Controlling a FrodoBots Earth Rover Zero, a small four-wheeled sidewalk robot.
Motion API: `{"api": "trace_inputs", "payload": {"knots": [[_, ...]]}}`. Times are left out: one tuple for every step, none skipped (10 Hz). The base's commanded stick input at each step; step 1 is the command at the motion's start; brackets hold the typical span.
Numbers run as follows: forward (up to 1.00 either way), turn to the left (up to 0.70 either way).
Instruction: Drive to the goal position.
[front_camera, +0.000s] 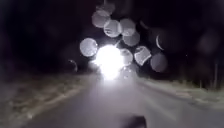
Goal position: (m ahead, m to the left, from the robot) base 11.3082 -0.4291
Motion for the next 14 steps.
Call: {"api": "trace_inputs", "payload": {"knots": [[0.7, 0.0], [0.7, 0.0], [0.7, 0.0], [0.7, 0.0], [0.7, 0.0], [0.7, 0.0], [0.7, 0.0], [0.7, 0.0], [0.7, 0.0], [0.7, 0.0], [0.7, 0.0], [0.7, 0.0], [0.7, 0.0], [0.7, 0.0]]}}
